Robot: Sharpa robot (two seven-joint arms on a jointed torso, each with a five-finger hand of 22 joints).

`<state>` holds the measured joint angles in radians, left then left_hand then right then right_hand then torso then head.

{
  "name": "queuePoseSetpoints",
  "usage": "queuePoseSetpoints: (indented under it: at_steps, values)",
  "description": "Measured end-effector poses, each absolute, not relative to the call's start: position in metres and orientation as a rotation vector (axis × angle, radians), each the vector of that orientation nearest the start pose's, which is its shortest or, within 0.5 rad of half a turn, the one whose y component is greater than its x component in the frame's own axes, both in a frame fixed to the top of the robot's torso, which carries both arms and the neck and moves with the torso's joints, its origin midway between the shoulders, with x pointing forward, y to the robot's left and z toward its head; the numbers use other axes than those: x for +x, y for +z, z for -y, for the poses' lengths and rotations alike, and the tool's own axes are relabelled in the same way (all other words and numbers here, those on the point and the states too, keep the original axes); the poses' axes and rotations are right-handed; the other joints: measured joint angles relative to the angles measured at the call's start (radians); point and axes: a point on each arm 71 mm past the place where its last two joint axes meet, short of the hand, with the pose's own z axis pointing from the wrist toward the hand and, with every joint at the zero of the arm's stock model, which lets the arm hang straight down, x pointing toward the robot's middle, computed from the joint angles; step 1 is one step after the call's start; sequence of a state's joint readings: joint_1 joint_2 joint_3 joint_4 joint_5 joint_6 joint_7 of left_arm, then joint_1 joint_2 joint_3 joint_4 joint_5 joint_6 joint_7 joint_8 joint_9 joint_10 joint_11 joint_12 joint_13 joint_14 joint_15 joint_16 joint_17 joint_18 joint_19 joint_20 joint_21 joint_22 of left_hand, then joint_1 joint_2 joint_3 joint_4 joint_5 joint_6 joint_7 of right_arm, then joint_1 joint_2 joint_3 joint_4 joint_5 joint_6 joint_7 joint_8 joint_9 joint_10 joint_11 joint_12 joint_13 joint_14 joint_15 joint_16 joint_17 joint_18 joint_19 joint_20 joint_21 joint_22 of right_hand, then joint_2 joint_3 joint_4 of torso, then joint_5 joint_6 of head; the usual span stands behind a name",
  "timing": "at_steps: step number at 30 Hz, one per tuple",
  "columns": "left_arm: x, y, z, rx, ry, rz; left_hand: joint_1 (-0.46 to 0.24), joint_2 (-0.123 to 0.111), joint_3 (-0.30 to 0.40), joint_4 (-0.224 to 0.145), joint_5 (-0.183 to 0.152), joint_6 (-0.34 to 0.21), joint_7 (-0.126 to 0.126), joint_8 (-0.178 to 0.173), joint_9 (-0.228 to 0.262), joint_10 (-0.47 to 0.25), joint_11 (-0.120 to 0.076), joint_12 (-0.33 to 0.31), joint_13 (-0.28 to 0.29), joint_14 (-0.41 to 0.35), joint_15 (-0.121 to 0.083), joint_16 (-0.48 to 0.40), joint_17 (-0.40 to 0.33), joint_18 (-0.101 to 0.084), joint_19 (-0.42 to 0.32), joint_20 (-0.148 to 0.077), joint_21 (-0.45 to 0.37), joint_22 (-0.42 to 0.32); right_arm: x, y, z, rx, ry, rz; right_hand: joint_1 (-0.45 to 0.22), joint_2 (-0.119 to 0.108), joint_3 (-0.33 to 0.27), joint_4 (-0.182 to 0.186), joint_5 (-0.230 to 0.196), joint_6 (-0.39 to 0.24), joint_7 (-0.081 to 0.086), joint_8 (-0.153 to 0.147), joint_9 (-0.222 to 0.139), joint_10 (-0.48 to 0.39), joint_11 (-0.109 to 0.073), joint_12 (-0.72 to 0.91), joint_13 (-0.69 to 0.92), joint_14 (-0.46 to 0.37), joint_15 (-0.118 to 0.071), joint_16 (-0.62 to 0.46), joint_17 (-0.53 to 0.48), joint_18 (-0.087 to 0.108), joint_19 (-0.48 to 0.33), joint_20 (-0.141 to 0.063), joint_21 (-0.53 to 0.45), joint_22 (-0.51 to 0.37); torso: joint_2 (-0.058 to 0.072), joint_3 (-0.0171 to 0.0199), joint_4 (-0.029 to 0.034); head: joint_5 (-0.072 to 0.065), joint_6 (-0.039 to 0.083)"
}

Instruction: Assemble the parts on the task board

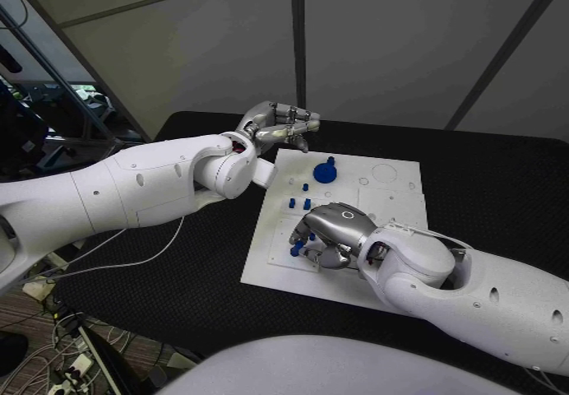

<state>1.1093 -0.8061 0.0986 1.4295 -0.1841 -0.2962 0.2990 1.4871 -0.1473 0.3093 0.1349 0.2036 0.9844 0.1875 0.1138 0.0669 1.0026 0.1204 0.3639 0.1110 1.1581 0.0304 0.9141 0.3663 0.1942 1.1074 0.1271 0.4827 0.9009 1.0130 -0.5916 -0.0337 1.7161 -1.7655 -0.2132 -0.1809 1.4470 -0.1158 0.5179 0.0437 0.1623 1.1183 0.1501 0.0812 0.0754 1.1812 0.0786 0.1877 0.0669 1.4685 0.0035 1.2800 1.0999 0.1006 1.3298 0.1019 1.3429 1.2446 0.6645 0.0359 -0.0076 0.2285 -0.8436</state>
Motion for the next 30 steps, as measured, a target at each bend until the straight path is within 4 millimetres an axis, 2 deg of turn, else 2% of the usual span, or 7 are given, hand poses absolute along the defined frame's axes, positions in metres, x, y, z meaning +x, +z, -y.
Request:
queuePoseSetpoints:
  at_steps: [11,15,20,24,27,30]
  values:
    - [0.5075,-0.1829,-0.2188,-1.042,-1.465,-1.443,0.000,0.000,0.000,0.000,0.000,0.000,0.000,0.000,0.000,0.000,0.000,0.000,0.000,0.000,0.000,0.000,0.000,0.000,0.000,0.000,0.000,0.000,0.3757,-0.2311,0.0227,-0.582,0.920,-1.691,-0.020,-0.008,-0.003,-0.003,0.000,0.001,0.001,-0.001,0.001,0.000,0.000,-0.017,0.000,0.000,0.000,0.000,-0.011,0.000,0.000,0.000,-0.004,-0.010,0.001,-0.0006,0.0003,0.000,-0.001]
    - [0.5075,-0.1829,-0.2183,-1.042,-1.466,-1.444,0.000,0.000,0.003,-0.003,0.000,0.000,0.000,0.000,0.000,0.000,0.000,0.004,0.000,0.000,0.000,-0.004,-0.001,0.000,0.000,0.000,0.000,0.000,0.3768,-0.2312,0.0202,-0.586,0.915,-1.693,-0.035,-0.007,-0.005,-0.006,0.006,-0.008,0.011,-0.007,-0.003,-0.013,0.012,-0.029,-0.003,0.000,0.000,-0.004,-0.015,0.000,-0.004,0.004,-0.007,-0.016,0.001,-0.0006,0.0006,0.001,-0.003]
    - [0.5076,-0.1830,-0.2183,-1.042,-1.467,-1.444,0.000,0.000,0.003,-0.003,0.000,0.000,0.000,0.000,0.000,0.000,0.000,0.004,0.000,0.000,0.000,-0.004,-0.001,0.000,0.000,0.000,0.000,0.000,0.3770,-0.2316,0.0182,-0.590,0.912,-1.693,-0.046,-0.013,-0.008,-0.008,0.006,-0.026,0.015,-0.015,-0.004,-0.037,0.018,-0.046,-0.006,0.000,0.000,-0.005,-0.020,0.000,-0.013,0.013,-0.012,-0.023,0.001,-0.0006,0.0007,0.002,-0.004]
    - [0.5076,-0.1830,-0.2182,-1.042,-1.467,-1.445,0.000,0.000,0.003,-0.003,0.000,0.000,0.000,0.000,0.000,0.000,0.000,0.004,0.000,0.000,0.000,-0.004,-0.001,0.000,0.000,0.000,0.000,0.000,0.3773,-0.2332,0.0184,-0.593,0.907,-1.696,-0.063,-0.030,-0.015,-0.008,0.009,-0.052,0.021,-0.015,-0.009,-0.064,0.023,-0.062,-0.006,-0.003,0.004,-0.008,-0.024,0.000,-0.021,0.020,-0.024,-0.035,0.001,-0.0006,0.0007,0.002,-0.004]
    - [0.5076,-0.1830,-0.2182,-1.042,-1.467,-1.445,0.000,0.000,0.003,-0.003,0.000,0.000,0.000,0.000,0.000,0.000,0.000,0.004,0.000,0.000,0.000,-0.004,-0.001,0.000,0.000,0.000,0.000,0.000,0.3777,-0.2347,0.0191,-0.593,0.903,-1.700,-0.078,-0.046,-0.028,-0.007,0.015,-0.104,0.013,-0.015,-0.012,-0.105,0.026,-0.078,-0.006,-0.004,0.011,-0.013,-0.030,0.000,-0.047,0.022,-0.047,-0.061,0.001,-0.0005,0.0007,0.002,-0.004]
    - [0.5077,-0.1831,-0.2182,-1.042,-1.467,-1.446,0.000,0.000,0.003,-0.003,0.000,0.000,0.000,0.000,0.000,0.000,0.000,0.004,0.000,0.000,0.000,-0.004,-0.001,0.000,0.000,0.000,0.000,0.000,0.3778,-0.2348,0.0193,-0.593,0.902,-1.700,-0.093,-0.061,-0.056,-0.005,0.035,-0.140,0.014,-0.015,-0.012,-0.141,0.032,-0.082,-0.004,-0.004,0.011,-0.035,-0.061,0.000,-0.074,0.026,-0.076,-0.097,0.000,0.0000,0.0006,0.002,-0.004]
